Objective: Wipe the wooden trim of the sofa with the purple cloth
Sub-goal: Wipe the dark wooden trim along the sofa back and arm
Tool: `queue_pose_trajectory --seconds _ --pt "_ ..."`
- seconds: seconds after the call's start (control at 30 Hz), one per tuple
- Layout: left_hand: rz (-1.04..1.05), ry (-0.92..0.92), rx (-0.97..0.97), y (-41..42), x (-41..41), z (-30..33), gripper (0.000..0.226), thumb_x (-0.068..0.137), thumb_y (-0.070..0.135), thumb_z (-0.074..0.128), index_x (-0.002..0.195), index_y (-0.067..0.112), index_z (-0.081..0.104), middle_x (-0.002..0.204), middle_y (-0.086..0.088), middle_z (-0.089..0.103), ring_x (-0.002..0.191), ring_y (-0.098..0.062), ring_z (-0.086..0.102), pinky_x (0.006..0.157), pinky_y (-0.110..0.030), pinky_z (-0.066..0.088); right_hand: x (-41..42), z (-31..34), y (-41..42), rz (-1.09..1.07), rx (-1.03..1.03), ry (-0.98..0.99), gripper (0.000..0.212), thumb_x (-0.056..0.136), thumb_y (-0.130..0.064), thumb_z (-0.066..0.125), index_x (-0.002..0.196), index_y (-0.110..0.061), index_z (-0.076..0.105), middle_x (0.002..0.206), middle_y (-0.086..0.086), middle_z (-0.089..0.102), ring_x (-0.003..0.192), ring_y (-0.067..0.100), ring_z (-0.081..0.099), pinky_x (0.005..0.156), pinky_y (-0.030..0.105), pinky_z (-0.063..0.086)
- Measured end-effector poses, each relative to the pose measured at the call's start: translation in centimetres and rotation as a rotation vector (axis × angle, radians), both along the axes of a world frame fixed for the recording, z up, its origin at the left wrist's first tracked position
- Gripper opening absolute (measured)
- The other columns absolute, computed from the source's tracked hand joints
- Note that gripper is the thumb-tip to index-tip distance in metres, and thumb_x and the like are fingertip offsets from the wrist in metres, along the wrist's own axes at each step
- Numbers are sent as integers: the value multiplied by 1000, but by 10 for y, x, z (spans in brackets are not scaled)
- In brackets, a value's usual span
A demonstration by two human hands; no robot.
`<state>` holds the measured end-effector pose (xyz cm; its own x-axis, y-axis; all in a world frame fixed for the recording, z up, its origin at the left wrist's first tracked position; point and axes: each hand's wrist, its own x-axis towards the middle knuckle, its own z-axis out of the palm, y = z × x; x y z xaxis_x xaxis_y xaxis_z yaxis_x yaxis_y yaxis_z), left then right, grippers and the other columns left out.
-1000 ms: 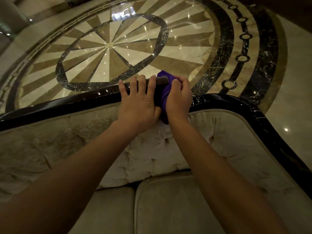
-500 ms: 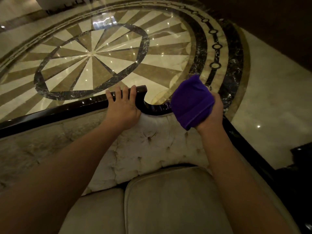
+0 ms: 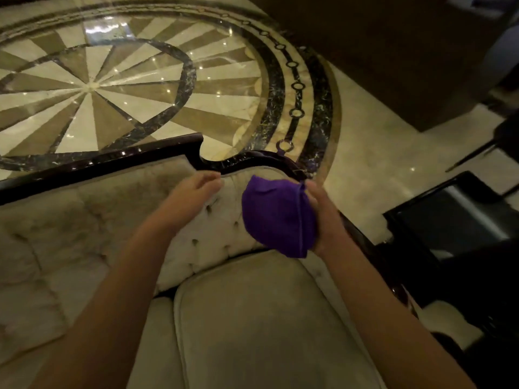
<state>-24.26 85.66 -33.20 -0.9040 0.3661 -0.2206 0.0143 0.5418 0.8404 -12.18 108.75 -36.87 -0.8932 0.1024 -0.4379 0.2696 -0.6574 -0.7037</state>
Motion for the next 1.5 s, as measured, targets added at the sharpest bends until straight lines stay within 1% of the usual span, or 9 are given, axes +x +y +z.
queue_pose_trajectory --seconds 0.2,0.33,0.57,0.73,0.93,1.07,1.27,1.4,1.5 --pt "-221 -302 351 -1 102 9 41 90 52 57 125 38 71 131 14 72 123 -8 67 103 -28 52 79 12 -54 26 -7 2 57 88 -35 62 141 -12 63 125 13 73 106 27 71 89 37 58" --pt "-233 -355 407 -6 143 0 67 77 68 75 135 36 66 139 5 68 127 -21 67 102 -38 56 119 19 -63 41 -18 64 41 95 -35 56 130 -18 71 116 8 76 96 21 75 79 33 62" --pt "-229 -332 447 -10 189 -5 73 67 68 87 132 46 63 136 7 70 126 -18 67 111 -52 49 161 34 -55 -57 97 39 62 81 -49 67 135 -18 69 123 11 76 96 21 76 74 33 62" --pt "-280 -293 423 -3 209 12 79 63 69 88 134 47 60 132 13 71 122 -13 69 107 -47 54 181 44 -58 -131 124 60 29 85 -47 66 96 -27 84 97 3 81 81 16 78 63 29 61" --pt "-308 -154 422 6 223 27 39 76 62 76 114 59 68 122 16 74 114 -6 71 103 -40 53 197 49 -63 -209 84 28 40 88 -52 65 106 -19 78 104 9 76 94 26 72 82 40 56" --pt "-250 -69 447 9 231 29 29 84 61 69 113 59 67 116 20 74 107 2 70 96 -35 53 205 54 -67 -225 61 41 46 71 -63 73 91 -24 86 100 7 82 86 24 79 75 38 60" --pt "-147 24 477 14 237 36 21 94 48 66 108 63 65 111 27 72 102 9 67 88 -28 52 214 64 -65 -220 62 52 53 79 -64 74 108 -20 84 113 12 80 100 29 80 77 41 65" --pt "-50 79 505 19 243 44 24 96 43 67 101 66 63 106 29 70 98 10 66 86 -27 52 220 67 -58 -186 169 73 71 82 -55 75 141 -20 61 133 11 73 122 33 70 102 52 58" --pt "5 138 528 23 248 52 26 95 41 70 100 66 62 104 33 69 96 12 65 79 -20 50 226 72 -56 -94 263 151 75 79 -52 81 145 -25 55 138 9 70 125 31 69 99 47 60"
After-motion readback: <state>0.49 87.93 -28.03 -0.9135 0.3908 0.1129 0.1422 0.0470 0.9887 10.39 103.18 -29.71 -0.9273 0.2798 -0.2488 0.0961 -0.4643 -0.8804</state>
